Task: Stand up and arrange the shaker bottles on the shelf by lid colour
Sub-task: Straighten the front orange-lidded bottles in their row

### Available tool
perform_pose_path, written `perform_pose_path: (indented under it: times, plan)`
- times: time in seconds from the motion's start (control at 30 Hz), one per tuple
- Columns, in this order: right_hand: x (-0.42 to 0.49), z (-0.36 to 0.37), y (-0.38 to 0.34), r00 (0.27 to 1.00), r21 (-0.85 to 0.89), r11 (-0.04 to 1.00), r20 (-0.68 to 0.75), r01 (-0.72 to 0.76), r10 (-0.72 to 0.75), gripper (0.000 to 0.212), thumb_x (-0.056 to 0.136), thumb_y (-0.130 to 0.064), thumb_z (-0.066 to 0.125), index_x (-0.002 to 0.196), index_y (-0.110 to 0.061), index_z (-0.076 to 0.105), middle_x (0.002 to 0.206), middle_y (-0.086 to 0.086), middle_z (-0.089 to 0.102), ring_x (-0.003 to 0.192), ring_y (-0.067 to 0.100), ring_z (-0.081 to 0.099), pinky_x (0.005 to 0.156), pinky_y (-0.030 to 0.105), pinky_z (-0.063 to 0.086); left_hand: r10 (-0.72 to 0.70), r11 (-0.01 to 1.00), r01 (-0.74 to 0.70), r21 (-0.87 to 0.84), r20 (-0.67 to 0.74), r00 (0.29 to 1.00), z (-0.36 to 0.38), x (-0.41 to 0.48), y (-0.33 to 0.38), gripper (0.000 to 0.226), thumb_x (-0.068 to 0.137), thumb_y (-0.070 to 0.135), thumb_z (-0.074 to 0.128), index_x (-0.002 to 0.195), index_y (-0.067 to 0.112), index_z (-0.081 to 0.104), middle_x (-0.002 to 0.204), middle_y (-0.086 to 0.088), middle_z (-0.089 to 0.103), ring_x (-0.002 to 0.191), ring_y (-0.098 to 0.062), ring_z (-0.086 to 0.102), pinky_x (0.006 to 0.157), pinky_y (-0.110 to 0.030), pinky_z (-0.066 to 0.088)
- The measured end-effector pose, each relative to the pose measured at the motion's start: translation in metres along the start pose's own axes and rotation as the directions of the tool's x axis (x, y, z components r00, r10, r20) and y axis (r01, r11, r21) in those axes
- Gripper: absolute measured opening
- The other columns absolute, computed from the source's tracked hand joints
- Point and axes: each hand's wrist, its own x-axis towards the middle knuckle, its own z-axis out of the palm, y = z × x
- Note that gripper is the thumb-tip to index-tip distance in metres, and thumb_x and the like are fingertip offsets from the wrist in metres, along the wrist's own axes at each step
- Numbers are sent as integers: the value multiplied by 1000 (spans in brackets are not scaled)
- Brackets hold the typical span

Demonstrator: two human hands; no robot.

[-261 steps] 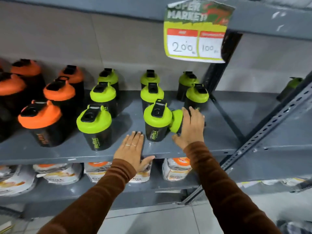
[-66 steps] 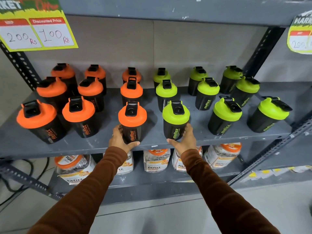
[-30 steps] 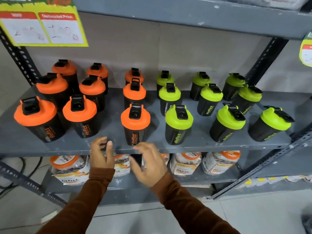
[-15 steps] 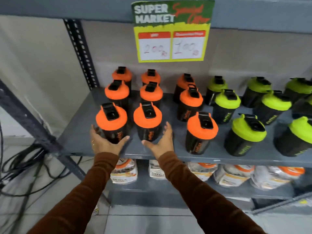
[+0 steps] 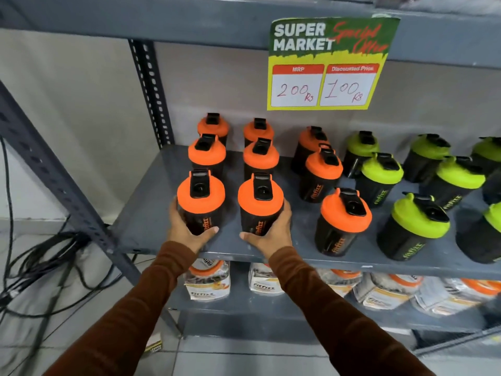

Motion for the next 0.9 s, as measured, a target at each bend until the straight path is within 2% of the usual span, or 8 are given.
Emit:
perform_pose_path:
  times: [0.13,0.2,0.27,0.47,0.57,0.73,0.9]
  plan:
    - [0,-7,-6,992,-9,998,106,-63,63,113,63,5,78,143,-14,0,144,14,32,131,27,35,107,33,29,-20,1000,21,17,-38,999,-1,-3,1,109,50,8,86,135,14,19,141,-15,35,129,-28,36,109,-47,31]
    - [-1,-11,-6,989,-22,996,112,-90,91,108,66,3,76,143,-18,2,142,13,38,129,28,39,106,36,32,-32,998,35,47,-70,997,2,-3,5,107,48,10,87,134,13,22,139,-16,37,128,-30,37,108,-47,32]
    - [-2,-12,-5,991,-55,994,90,-92,97,105,66,0,78,141,-18,6,140,13,40,128,30,40,106,38,33,-64,998,65,9,-77,995,2,-4,10,106,52,6,85,135,13,20,139,-18,37,128,-31,37,108,-46,32]
    - [-2,-12,-3,990,-114,988,90,-100,110,111,62,-7,82,142,-15,6,142,14,38,130,31,38,108,42,32,-55,992,65,-106,99,994,-13,-6,7,111,62,-8,74,141,19,2,143,-18,33,130,-30,35,109,-48,30]
    - [-3,-12,-2,987,-132,985,105,-108,122,109,64,-5,80,142,-16,6,142,14,38,130,32,38,108,44,32,-87,990,103,-99,155,984,-18,-4,4,119,59,-8,76,142,26,-3,147,-14,28,133,-28,31,110,-51,27]
    - [-4,-12,0,989,-176,978,69,-115,129,96,64,-9,80,137,-17,19,137,14,46,126,32,44,106,45,35,-123,991,128,-42,100,987,-11,-5,6,108,59,-2,79,140,17,10,143,-16,35,130,-30,37,108,-50,31]
    - [-8,-14,1,992,-187,977,62,-98,111,90,65,-10,81,135,-16,25,136,12,48,126,31,45,106,43,35,-139,990,140,-12,56,989,-13,-9,4,101,58,2,81,137,13,19,139,-17,41,126,-32,41,107,-49,34]
